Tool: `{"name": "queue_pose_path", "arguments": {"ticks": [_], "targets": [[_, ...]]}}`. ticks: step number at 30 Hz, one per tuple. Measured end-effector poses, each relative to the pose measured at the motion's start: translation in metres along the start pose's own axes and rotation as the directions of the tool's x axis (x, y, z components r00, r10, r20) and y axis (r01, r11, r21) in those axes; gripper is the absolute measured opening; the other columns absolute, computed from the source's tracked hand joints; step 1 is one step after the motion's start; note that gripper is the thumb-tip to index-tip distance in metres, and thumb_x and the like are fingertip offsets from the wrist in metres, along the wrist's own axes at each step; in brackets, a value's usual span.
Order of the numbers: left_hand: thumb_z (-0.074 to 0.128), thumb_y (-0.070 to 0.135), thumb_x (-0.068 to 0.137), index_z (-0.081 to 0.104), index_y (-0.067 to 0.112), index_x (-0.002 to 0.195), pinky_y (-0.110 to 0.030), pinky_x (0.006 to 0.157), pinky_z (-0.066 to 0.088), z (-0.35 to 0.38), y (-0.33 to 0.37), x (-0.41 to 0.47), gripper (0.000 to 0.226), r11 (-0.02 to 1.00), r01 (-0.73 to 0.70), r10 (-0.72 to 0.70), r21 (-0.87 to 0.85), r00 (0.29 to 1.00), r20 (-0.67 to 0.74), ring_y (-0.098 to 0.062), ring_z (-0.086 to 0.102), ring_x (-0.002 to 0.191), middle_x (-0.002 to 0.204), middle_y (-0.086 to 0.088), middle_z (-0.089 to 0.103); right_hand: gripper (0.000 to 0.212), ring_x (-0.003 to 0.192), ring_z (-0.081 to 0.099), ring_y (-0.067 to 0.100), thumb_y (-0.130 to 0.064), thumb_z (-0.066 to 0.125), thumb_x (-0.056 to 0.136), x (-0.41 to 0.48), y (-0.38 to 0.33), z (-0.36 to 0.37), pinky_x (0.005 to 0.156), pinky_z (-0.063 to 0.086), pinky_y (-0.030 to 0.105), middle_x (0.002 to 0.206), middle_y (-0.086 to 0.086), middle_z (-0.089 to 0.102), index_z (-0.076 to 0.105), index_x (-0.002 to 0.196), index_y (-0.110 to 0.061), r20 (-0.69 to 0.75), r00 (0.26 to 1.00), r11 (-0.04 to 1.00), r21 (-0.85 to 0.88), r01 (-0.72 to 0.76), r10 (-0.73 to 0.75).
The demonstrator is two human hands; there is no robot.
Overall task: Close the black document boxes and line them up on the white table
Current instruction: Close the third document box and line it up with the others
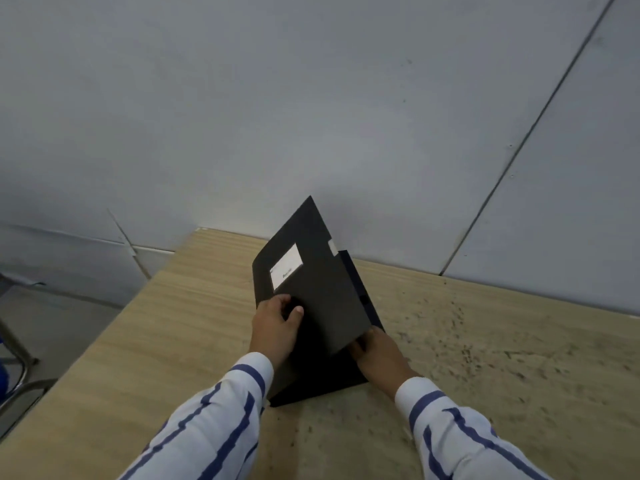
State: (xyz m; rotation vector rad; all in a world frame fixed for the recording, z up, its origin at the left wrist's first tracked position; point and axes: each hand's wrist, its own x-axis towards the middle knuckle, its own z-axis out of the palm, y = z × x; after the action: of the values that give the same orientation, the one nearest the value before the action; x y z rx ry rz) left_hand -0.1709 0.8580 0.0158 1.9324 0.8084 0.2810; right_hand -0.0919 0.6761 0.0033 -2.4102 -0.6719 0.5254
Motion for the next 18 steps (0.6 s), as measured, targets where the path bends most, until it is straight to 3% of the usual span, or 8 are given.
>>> {"name": "queue_pose_path", "arguments": {"ticks": [2, 4, 6, 7, 9, 11, 14, 18], "targets": [[0.059, 0.032, 0.090, 0.053, 0.012, 0.131, -0.043, 0.110, 0.037, 0.012, -0.006, 0.001, 0.046, 0.989, 0.052, -0.053, 0.140, 0.999, -0.001, -0.033, 0.050, 0.122, 0.133, -0.014, 0.051, 0.017, 0.086, 0.059, 0.024, -0.027, 0.042, 0.095, 0.004, 0.013, -0.012, 0.063, 0.041, 0.027, 0.092, -0.004, 0.063, 0.059, 0.091, -0.028, -0.013, 0.998, 0.987, 0.151, -0.058, 0.061], [0.058, 0.037, 0.090, 0.048, 0.015, 0.136, -0.042, 0.110, 0.033, 0.021, -0.011, 0.002, 0.052, 0.962, 0.103, -0.104, 0.254, 0.995, -0.010, -0.035, 0.042, 0.129, 0.140, -0.013, 0.045, 0.023, 0.088, 0.060, 0.022, -0.027, 0.039, 0.097, 0.008, 0.025, -0.022, 0.071, 0.043, 0.030, 0.098, -0.006, 0.065, 0.061, 0.092, -0.028, -0.007, 0.989, 0.935, 0.328, -0.136, 0.146], [0.057, 0.041, 0.089, 0.045, 0.017, 0.138, -0.043, 0.109, 0.033, 0.030, -0.015, 0.001, 0.056, 0.933, 0.122, -0.122, 0.340, 0.992, -0.023, -0.035, 0.038, 0.131, 0.144, -0.010, 0.041, 0.031, 0.089, 0.064, 0.019, -0.039, 0.037, 0.098, 0.012, 0.034, -0.031, 0.076, 0.048, 0.033, 0.100, -0.003, 0.071, 0.065, 0.093, -0.027, 0.035, 0.973, 0.807, 0.552, -0.208, 0.227], [0.056, 0.043, 0.088, 0.044, 0.019, 0.138, -0.043, 0.108, 0.033, 0.033, -0.017, 0.001, 0.057, 0.918, 0.123, -0.120, 0.377, 0.992, -0.033, -0.034, 0.037, 0.131, 0.146, -0.009, 0.040, 0.036, 0.090, 0.065, 0.017, -0.045, 0.035, 0.098, 0.014, 0.037, -0.036, 0.077, 0.049, 0.033, 0.097, -0.004, 0.072, 0.067, 0.095, -0.028, 0.085, 0.963, 0.684, 0.688, -0.242, 0.255], [0.056, 0.045, 0.087, 0.042, 0.022, 0.140, -0.043, 0.110, 0.032, 0.039, -0.021, 0.000, 0.059, 0.889, 0.126, -0.116, 0.441, 0.992, -0.050, -0.033, 0.033, 0.135, 0.151, -0.007, 0.035, 0.038, 0.094, 0.064, 0.015, -0.048, 0.035, 0.097, 0.019, 0.044, -0.042, 0.077, 0.048, 0.031, 0.096, -0.007, 0.072, 0.067, 0.098, -0.027, 0.136, 0.952, 0.521, 0.811, -0.266, 0.275], [0.057, 0.046, 0.086, 0.040, 0.023, 0.141, -0.044, 0.113, 0.029, 0.044, -0.023, 0.000, 0.061, 0.869, 0.132, -0.119, 0.476, 0.991, -0.057, -0.033, 0.028, 0.139, 0.155, -0.007, 0.029, 0.034, 0.106, 0.061, 0.017, -0.041, 0.043, 0.096, 0.023, 0.046, -0.046, 0.087, 0.048, 0.033, 0.110, -0.007, 0.069, 0.064, 0.114, -0.022, 0.127, 0.968, 0.655, 0.717, -0.239, 0.215], [0.057, 0.045, 0.087, 0.039, 0.023, 0.142, -0.044, 0.116, 0.025, 0.050, -0.028, -0.002, 0.062, 0.858, 0.127, -0.109, 0.497, 0.992, -0.064, -0.032, 0.022, 0.143, 0.156, -0.009, 0.026, 0.048, 0.127, 0.048, 0.020, -0.031, 0.050, 0.095, 0.029, 0.046, -0.041, 0.103, 0.038, 0.031, 0.141, -0.002, 0.050, 0.041, 0.141, -0.021, 0.100, 0.987, 0.927, 0.343, -0.150, 0.122], [0.055, 0.047, 0.088, 0.036, 0.023, 0.144, -0.043, 0.118, 0.021, 0.055, -0.034, -0.002, 0.064, 0.822, 0.112, -0.091, 0.558, 0.994, -0.065, -0.032, 0.018, 0.145, 0.158, -0.010, 0.023, 0.061, 0.139, 0.033, 0.023, -0.030, 0.050, 0.095, 0.030, 0.043, -0.023, 0.113, 0.028, 0.034, 0.154, 0.005, 0.031, 0.024, 0.148, -0.014, 0.106, 0.990, 0.991, 0.090, -0.100, 0.090]]}}
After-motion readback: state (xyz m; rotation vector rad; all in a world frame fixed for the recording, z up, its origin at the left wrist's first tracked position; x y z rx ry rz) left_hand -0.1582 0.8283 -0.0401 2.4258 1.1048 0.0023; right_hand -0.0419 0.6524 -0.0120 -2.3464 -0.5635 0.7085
